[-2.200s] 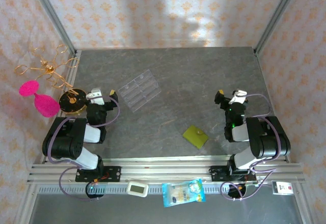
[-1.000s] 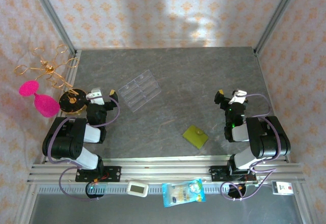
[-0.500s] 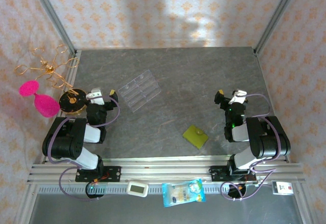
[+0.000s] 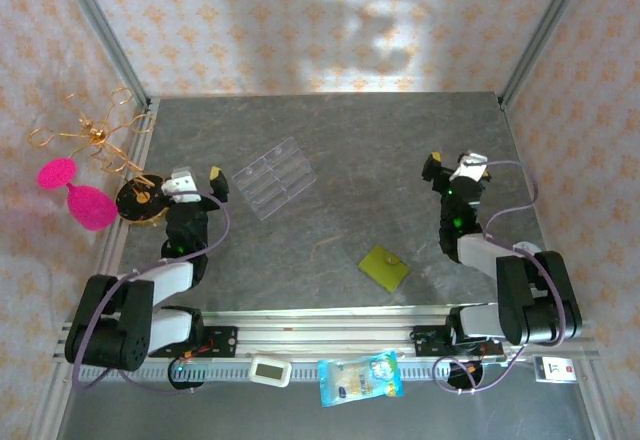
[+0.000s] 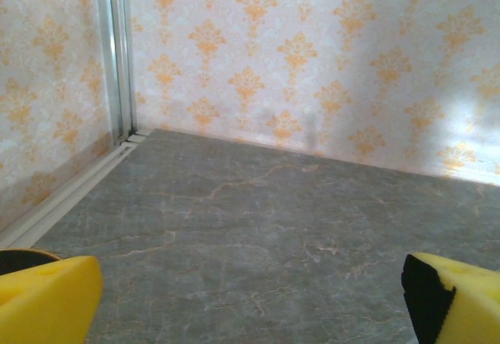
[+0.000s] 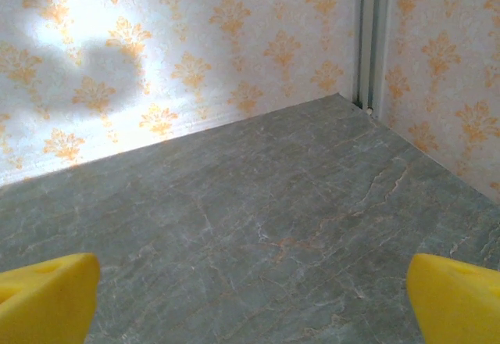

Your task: Take the credit cards out of the card holder

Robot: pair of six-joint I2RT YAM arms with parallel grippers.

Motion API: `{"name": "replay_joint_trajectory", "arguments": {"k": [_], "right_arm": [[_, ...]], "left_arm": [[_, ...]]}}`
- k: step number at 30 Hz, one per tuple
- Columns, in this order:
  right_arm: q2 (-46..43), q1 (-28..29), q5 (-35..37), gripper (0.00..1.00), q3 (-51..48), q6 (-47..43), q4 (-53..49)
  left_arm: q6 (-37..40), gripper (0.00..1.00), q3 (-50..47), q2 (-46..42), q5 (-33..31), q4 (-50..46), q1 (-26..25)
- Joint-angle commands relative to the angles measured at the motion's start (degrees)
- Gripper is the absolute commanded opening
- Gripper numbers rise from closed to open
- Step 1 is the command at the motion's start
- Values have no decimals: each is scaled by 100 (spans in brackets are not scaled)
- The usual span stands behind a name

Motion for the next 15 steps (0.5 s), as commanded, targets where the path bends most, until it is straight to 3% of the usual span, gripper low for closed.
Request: {"name": "replay_joint_trajectory", "arguments": {"k": [1,3,4,5,7,15], "right_arm": [[-77,82,1204,100,497,1199,-817],[-87,-26,1499,100,923,3102,-2088],[-17,-156,1305,100,1118,3921,-2568],[99,-342,389,100,1115,3826,-2262],[313,-379,-779,100,1071,3484,-1688],[1355,653,-2676,96,1739,2575,-1438]], "left_arm": [[-351,99,-51,-468,-275,-276,-117],[-560,99,-131,-743,-366,-267,-120],[-731,99,-166,-864,-482,-273,-117],[-873,99,-212,-952,-587,-240,-119],[-1100,99,-290,-1103,-595,-135,-121],[-2440,99,-334,-1685,55,-268,-118]]}}
